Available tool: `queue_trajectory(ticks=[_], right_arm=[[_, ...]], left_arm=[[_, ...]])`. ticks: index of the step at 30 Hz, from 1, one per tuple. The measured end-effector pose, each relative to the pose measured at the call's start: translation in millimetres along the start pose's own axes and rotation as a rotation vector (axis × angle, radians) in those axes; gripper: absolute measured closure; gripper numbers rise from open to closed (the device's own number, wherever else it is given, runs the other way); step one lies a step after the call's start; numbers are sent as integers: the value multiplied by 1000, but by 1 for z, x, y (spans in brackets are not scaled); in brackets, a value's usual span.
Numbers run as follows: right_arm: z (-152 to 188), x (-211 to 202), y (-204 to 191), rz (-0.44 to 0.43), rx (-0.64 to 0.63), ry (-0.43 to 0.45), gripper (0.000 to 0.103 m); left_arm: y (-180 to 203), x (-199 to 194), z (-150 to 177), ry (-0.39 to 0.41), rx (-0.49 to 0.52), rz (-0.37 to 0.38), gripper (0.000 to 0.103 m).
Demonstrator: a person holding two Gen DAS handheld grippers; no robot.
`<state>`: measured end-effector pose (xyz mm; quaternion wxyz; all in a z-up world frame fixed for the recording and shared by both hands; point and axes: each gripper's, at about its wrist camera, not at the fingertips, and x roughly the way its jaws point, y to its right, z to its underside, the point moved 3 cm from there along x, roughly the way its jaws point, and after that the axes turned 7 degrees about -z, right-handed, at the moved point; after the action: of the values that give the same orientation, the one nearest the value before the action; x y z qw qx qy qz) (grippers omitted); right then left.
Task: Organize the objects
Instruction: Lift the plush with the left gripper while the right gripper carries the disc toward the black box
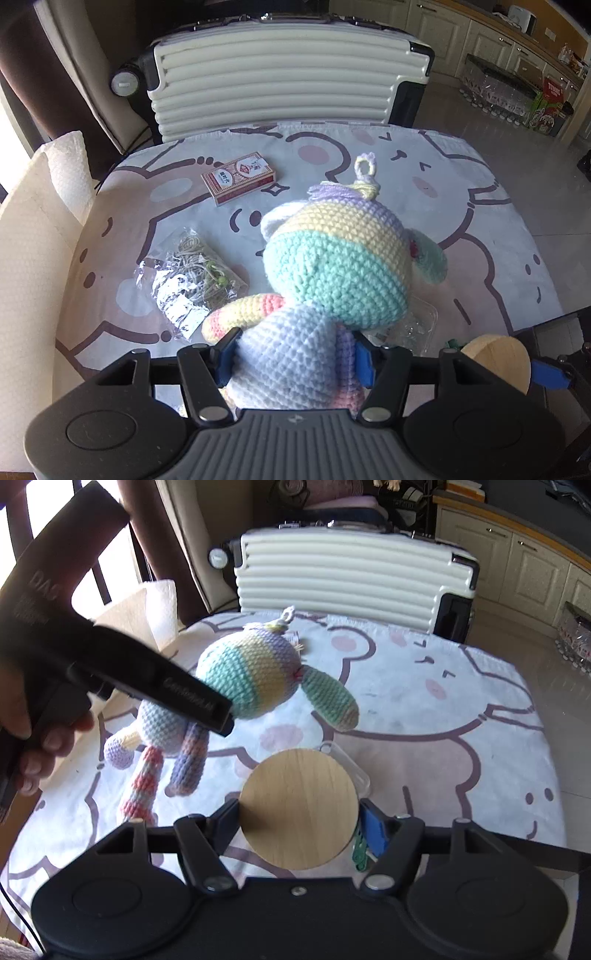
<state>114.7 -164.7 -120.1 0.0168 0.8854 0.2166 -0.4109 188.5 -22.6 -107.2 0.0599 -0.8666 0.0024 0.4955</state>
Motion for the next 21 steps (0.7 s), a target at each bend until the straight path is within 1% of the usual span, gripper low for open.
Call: queue_trajectory(ticks=[5, 15, 17, 21], right_arm=[[-13, -28, 1, 17, 41, 21, 34], [-33, -79, -6, 88, 78, 52, 34], [-36, -87, -7, 107, 102, 49, 34], [-39, -104, -11, 117, 117, 71, 34]], left_arm=[[-9, -34, 8, 22, -29, -16, 42], [-24, -98, 28, 91, -89, -41, 42], [-25, -109, 33, 106, -111, -44, 42], [-25, -125, 47, 118, -142, -41, 42]])
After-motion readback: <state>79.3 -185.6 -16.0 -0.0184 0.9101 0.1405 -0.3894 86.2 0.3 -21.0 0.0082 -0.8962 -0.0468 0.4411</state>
